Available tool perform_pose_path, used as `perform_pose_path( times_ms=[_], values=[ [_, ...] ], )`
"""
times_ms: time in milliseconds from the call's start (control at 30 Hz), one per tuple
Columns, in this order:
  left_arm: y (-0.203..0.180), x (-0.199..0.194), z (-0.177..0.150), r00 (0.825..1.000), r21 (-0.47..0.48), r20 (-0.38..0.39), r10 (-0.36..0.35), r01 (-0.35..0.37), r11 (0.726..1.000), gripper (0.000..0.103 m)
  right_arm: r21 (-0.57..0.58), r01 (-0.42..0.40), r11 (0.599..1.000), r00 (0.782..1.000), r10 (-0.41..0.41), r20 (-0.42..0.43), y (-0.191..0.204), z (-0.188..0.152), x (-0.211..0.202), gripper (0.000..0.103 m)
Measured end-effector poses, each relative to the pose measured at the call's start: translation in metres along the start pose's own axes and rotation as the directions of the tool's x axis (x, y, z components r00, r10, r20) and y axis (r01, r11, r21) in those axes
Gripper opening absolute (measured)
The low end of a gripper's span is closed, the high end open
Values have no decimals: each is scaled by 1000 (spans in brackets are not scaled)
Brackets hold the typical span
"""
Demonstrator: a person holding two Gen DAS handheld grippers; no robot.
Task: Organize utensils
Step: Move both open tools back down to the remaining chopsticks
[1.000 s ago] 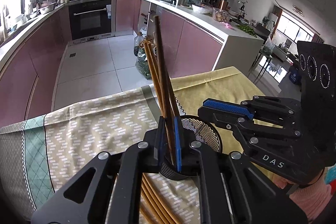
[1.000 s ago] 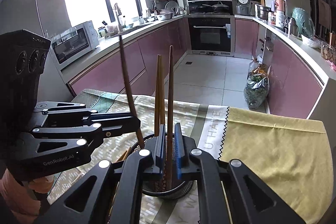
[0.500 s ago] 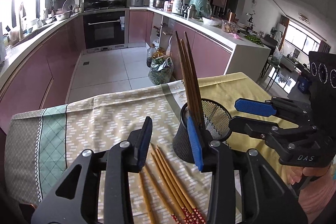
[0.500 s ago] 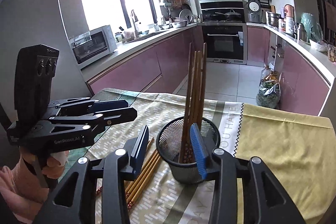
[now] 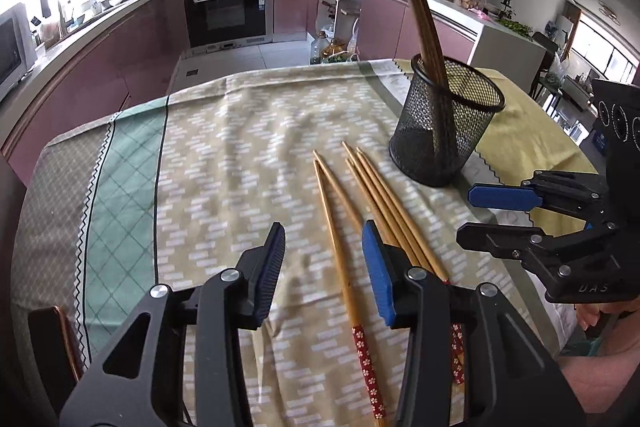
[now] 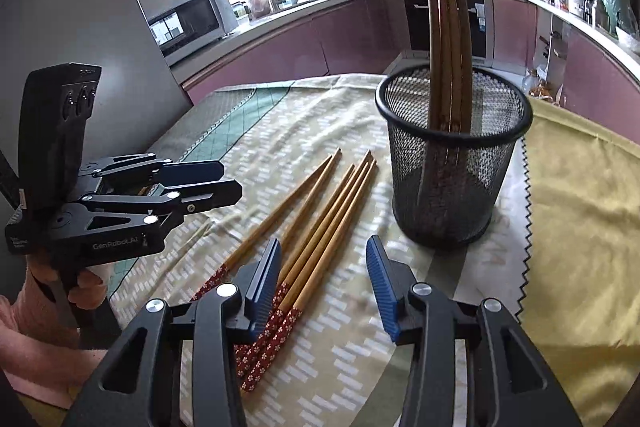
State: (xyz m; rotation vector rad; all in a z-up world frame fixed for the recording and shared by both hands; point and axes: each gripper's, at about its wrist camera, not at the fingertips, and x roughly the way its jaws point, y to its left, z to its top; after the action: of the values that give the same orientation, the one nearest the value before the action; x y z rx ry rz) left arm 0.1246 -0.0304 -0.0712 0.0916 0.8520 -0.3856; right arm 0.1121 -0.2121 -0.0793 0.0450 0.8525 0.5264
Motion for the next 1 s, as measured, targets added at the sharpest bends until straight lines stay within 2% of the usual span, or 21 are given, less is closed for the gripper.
perform_pose_path(
  times_ms=[133, 367, 900, 1000],
  values=[
    [-5, 10, -11, 1000, 5, -27, 0, 0, 1000, 40, 21, 24, 999, 999, -23, -34, 0, -6, 12, 42],
    [-11, 22, -19, 998, 23, -59, 2, 0, 1000, 40, 37, 52, 998, 998, -50, -46, 2, -9, 18, 40],
    [-16, 35, -20, 997, 27, -83, 6, -3, 1000, 37, -7, 127, 992, 989, -127, -77, 16, -8, 36, 38],
    [-16, 37, -22, 996, 30, -88, 3, -1, 1000, 32, -10, 134, 991, 988, -135, -78, 14, -9, 36, 39]
  ],
)
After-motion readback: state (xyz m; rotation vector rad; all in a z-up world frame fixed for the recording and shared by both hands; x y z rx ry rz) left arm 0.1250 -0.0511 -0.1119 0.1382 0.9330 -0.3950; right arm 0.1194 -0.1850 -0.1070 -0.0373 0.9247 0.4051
